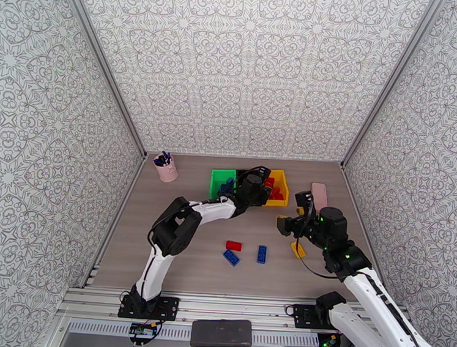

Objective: Sort the legos into containers by color

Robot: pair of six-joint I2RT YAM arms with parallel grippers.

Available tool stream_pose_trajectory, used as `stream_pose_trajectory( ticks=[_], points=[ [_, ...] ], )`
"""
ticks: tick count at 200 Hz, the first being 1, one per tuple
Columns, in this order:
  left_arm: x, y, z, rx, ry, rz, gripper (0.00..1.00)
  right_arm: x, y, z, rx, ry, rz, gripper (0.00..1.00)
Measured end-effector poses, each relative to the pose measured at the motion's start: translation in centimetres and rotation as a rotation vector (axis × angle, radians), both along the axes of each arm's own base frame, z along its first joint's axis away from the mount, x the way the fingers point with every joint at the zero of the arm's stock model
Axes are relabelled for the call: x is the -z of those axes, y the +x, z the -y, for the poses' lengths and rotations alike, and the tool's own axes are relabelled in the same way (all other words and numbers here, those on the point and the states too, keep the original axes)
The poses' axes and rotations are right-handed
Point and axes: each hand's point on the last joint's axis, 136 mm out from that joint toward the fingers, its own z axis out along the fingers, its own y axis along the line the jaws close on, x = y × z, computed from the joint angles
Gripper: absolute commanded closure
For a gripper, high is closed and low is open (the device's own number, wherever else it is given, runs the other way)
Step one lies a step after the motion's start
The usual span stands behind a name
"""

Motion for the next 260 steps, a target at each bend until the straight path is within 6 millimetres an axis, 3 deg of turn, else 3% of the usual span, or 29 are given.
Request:
stream_pose_trajectory(
  ticks=[60, 114, 169, 193, 233, 260],
  points=[
    [-1.3, 1.3, 1.3, 0.000, -0.033, 0.033, 0.81, 0.5, 0.1, 0.3, 0.015, -0.009, -0.004, 0.13],
    [-5.6, 4.0, 3.3, -0.013, -0.098, 0.112, 0.79, 0.3, 0.3, 0.2, 0.017, -0.005, 0.009, 0.13],
    [-1.9, 5.8, 4.0, -0.021, -0.046, 0.062, 0.76, 0.3, 0.4, 0.7, 0.044, -0.010, 0.008, 0.13],
    [-1.1, 6.2, 3.6, -0.029, -0.027, 0.042, 0.63, -0.1, 0.3, 1.0, 0.063, -0.003, 0.018, 0.14],
    [-1.9, 6.6, 3.2, -0.026, -0.021, 0.060, 0.40, -0.1, 0.6, 1.8, 0.118, -0.001, 0.013, 0.13],
    [-2.1, 5.2, 2.3, -0.002, -0.004, 0.046, 0.24, 0.7, 0.8, 2.9, 0.194, -0.018, -0.021, 0.13]
  ],
)
